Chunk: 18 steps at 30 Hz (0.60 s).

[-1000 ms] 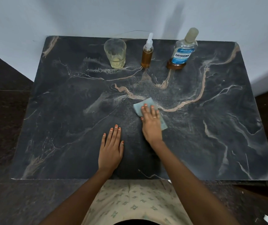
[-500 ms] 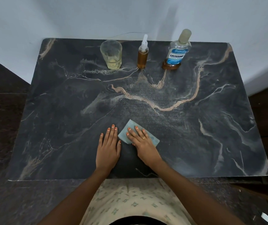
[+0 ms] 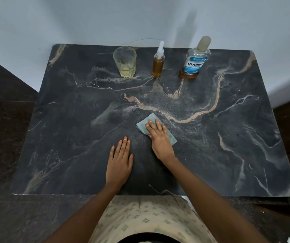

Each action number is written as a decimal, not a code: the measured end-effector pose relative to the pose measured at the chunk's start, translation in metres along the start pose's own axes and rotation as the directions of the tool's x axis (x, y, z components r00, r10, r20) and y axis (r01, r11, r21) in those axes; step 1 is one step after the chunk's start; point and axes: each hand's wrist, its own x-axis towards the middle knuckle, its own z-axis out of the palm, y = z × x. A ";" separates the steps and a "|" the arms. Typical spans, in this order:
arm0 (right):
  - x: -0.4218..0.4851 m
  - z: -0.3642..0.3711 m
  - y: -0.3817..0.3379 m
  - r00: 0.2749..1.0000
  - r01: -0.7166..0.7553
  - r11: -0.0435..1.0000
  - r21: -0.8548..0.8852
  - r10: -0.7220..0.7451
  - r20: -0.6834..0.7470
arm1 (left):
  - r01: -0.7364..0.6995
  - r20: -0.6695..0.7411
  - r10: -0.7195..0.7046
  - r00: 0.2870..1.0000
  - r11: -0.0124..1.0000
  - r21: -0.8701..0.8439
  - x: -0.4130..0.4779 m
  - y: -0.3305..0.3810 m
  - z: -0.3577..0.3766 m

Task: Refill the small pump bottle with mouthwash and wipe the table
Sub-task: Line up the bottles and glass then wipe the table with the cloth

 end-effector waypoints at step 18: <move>-0.061 -0.011 -0.019 0.964 -0.230 0.959 0.165 0.248 -0.098 | 0.169 -0.082 -0.242 0.967 0.847 -0.505 -0.002 0.042 -0.012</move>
